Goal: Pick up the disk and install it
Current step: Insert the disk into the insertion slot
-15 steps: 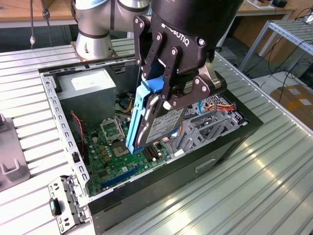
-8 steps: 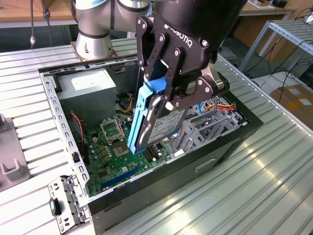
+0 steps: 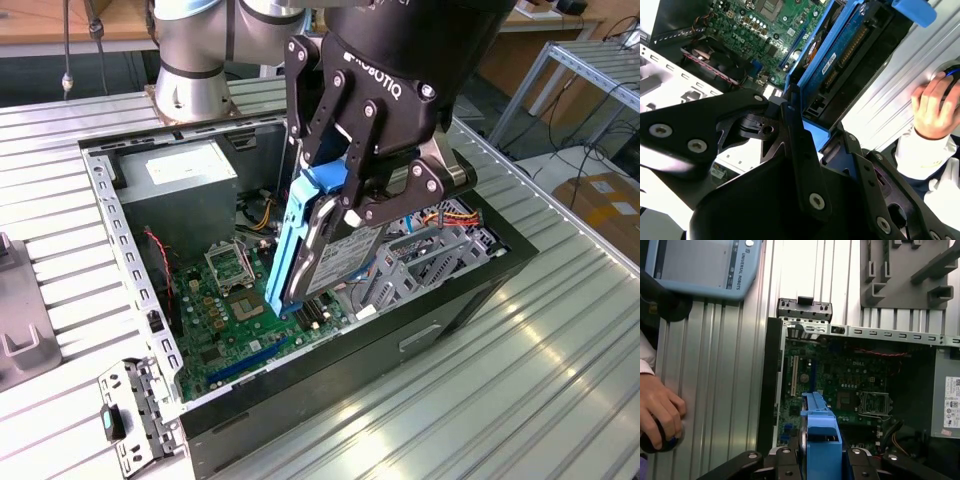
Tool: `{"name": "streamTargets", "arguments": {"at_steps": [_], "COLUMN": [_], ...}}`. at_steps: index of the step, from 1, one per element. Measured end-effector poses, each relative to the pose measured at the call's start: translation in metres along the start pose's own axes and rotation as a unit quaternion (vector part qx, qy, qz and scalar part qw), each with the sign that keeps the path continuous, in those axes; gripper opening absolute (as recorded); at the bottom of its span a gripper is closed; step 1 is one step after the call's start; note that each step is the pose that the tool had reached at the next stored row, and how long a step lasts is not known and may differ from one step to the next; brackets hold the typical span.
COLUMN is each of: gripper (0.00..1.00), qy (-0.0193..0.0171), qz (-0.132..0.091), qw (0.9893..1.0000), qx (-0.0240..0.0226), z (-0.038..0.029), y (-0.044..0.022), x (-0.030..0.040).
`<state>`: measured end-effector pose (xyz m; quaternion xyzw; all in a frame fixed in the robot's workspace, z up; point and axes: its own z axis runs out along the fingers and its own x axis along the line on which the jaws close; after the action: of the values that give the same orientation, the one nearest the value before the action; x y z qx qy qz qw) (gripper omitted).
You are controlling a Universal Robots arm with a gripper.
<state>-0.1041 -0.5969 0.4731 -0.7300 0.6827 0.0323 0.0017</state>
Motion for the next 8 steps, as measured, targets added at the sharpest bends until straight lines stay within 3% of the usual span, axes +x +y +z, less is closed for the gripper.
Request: {"name": "streamTargets", "arguments": {"at_steps": [8], "gripper": [0.37], "qy": [0.0], "qz": [0.0], "qw": [1.0], "qx": [0.0], "z": [0.0001], "y": [-0.0032], "x": [0.0023]}}
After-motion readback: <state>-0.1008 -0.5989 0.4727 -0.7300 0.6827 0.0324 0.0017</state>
